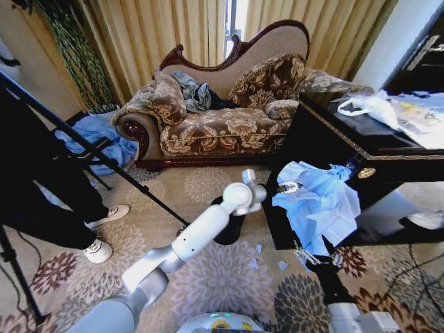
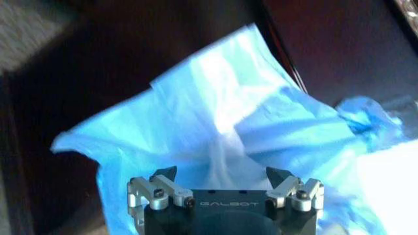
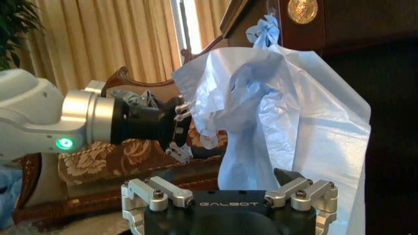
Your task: Place a garbage bag over the trash bin.
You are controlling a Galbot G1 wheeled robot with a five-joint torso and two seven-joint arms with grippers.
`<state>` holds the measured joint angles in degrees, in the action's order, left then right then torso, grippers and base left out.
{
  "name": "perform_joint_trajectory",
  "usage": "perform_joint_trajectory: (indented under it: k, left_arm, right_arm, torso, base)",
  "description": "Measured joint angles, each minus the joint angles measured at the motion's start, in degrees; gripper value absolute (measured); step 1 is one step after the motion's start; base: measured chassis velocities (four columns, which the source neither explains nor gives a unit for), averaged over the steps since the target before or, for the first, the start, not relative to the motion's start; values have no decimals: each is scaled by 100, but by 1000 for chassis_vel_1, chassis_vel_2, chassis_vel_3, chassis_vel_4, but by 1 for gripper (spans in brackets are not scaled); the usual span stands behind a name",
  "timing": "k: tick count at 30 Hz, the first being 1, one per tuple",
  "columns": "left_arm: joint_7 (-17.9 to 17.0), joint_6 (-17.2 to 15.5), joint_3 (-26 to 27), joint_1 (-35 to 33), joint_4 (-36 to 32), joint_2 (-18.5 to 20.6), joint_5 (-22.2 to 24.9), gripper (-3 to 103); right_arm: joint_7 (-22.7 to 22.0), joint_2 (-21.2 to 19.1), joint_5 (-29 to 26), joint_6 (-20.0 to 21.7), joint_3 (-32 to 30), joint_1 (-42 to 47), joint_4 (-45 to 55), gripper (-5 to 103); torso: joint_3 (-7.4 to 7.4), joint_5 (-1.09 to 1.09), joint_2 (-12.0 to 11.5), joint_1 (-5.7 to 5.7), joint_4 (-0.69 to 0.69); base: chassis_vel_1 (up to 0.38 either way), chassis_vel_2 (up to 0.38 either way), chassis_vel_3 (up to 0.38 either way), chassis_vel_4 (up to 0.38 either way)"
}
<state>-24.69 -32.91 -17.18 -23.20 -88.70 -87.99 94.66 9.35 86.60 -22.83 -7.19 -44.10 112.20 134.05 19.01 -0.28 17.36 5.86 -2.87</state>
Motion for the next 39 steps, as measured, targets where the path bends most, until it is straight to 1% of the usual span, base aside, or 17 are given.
perform_joint_trajectory:
  k: [5, 7, 10, 11, 14, 15, 18, 20, 21, 22, 25, 26, 30, 32, 35, 36, 39]
  left_arm:
    - [41, -7, 51, 34, 164, -248, 74, 93]
    - [55, -3, 76, 56, 201, -279, 74, 93]
    - [141, 13, 167, 174, 334, -368, 60, 82]
    - [141, 13, 167, 174, 334, -368, 60, 82]
    - [160, 11, 185, 187, 327, -330, 70, 70]
    - [160, 11, 185, 187, 327, -330, 70, 70]
    - [157, 7, 180, 117, 285, -259, 72, 58]
    - [157, 7, 181, 106, 278, -251, 72, 58]
    - [157, 9, 185, 87, 269, -234, 72, 55]
    - [157, 9, 185, 87, 269, -234, 72, 55]
    - [301, 47, 173, 108, 353, -158, 85, 43]
    - [301, 47, 173, 108, 353, -158, 85, 43]
    - [439, 88, 164, 195, 480, -105, 201, 27]
    - [450, 90, 159, 202, 481, -104, 209, 27]
    - [479, 92, 120, 210, 481, -103, 218, 16]
    - [479, 92, 120, 210, 481, -103, 218, 16]
    - [525, 100, 74, 210, 478, -86, 191, 3]
  right_arm:
    - [-16, -25, -23, -7, 8, -38, -45, 100]
    - [-16, -27, -24, -8, 10, -38, -45, 100]
    - [-17, -31, -32, -36, 7, -37, -72, 100]
    - [-17, -31, -32, -36, 7, -37, -72, 100]
    - [-23, -36, -44, -50, 14, -48, -105, 100]
    - [-23, -36, -44, -50, 14, -48, -105, 100]
    - [-29, -35, -55, -49, 33, -76, -110, 100]
    - [-30, -35, -56, -48, 34, -78, -111, 100]
    - [-31, -35, -58, -48, 35, -81, -117, 100]
    - [-31, -35, -58, -48, 35, -81, -117, 100]
    - [-35, -37, -69, -48, 30, -81, -123, 100]
    - [-35, -37, -69, -48, 30, -81, -123, 100]
    - [-47, -37, -92, -69, -9, -70, -114, 100]
    - [-49, -37, -98, -72, -14, -70, -114, 100]
    - [-57, -33, -107, -76, -4, -79, -116, 100]
    - [-57, -33, -107, -76, -4, -79, -116, 100]
    - [-58, -20, -105, -76, 14, -90, -130, 100]
  torso:
    - [0, 1, 1, 0, -2]
    - [0, 1, 1, 0, -2]
    - [0, 0, 1, 0, -2]
    - [0, 0, 1, 0, -2]
    - [0, 0, 1, 0, -2]
    - [0, 0, 1, 0, -2]
    - [0, 0, 1, 0, -1]
    - [0, 0, 1, 0, -1]
    - [0, -1, 1, 0, -1]
    - [0, -1, 1, 0, -1]
    - [0, 0, 1, 0, -2]
    - [0, 0, 1, 0, -2]
    - [0, 0, 1, 0, -1]
    - [0, 0, 1, 0, -1]
    - [0, -1, 1, 0, -2]
    - [0, -1, 1, 0, -2]
    - [0, 0, 1, 0, -2]
  base:
    - [0, 0, 0, 0]
    - [0, 0, 0, 0]
    - [0, 0, 0, 0]
    - [0, 0, 0, 0]
    - [0, 0, 0, 0]
    - [0, 0, 0, 0]
    - [0, 0, 0, 0]
    - [0, 0, 0, 0]
    - [0, 0, 0, 0]
    - [0, 0, 0, 0]
    - [0, 0, 0, 0]
    - [0, 0, 0, 0]
    - [0, 0, 0, 0]
    - [0, 0, 0, 0]
    - [0, 0, 0, 0]
    - [0, 0, 0, 0]
    - [0, 0, 0, 0]
